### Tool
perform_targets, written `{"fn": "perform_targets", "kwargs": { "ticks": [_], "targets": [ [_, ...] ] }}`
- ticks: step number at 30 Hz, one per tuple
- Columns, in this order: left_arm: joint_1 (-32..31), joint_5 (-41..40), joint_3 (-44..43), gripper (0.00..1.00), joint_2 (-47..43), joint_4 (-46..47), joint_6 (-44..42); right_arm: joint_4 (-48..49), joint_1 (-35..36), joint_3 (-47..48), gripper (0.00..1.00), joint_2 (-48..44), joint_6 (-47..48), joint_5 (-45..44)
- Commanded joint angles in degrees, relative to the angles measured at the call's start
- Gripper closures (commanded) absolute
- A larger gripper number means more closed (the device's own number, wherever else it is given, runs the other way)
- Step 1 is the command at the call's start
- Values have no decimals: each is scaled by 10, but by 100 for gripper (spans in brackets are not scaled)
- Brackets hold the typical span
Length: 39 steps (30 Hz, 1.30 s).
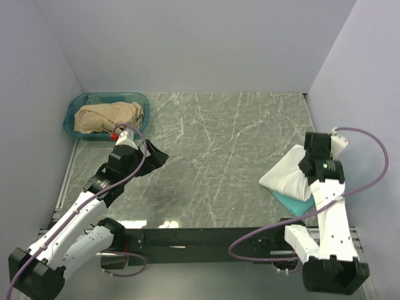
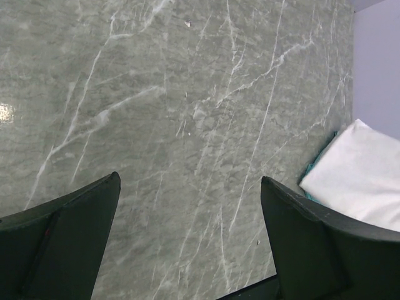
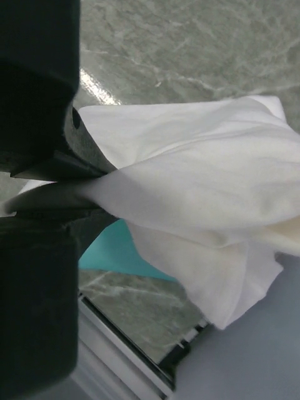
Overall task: Fold and stack the t-shirts
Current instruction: Neatly place the folded tshirt to the corner
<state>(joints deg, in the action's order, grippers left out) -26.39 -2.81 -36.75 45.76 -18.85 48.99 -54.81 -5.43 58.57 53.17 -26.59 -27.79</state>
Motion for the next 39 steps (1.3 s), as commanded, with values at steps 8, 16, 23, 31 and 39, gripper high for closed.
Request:
{"fn": "perform_targets", "kwargs": {
  "ticks": [8, 16, 23, 31, 39],
  "targets": [
    [-2, 50, 4, 0, 22, 41, -11, 102, -118, -199, 66, -100, -129, 34],
    [-2, 54, 5, 1, 11, 32, -8, 100, -177, -216, 12, -38, -166, 11],
    [-2, 50, 9, 1, -8, 28, -6, 61, -206, -170, 8, -1, -176, -28],
    [-2, 45, 8, 1, -11, 29, -6, 22, -222, -95, 7, -52, -138, -16],
    [-2, 40, 11, 1, -6, 28, -4, 101, -223, -142, 7, -77, -88, 150]
  ]
}}
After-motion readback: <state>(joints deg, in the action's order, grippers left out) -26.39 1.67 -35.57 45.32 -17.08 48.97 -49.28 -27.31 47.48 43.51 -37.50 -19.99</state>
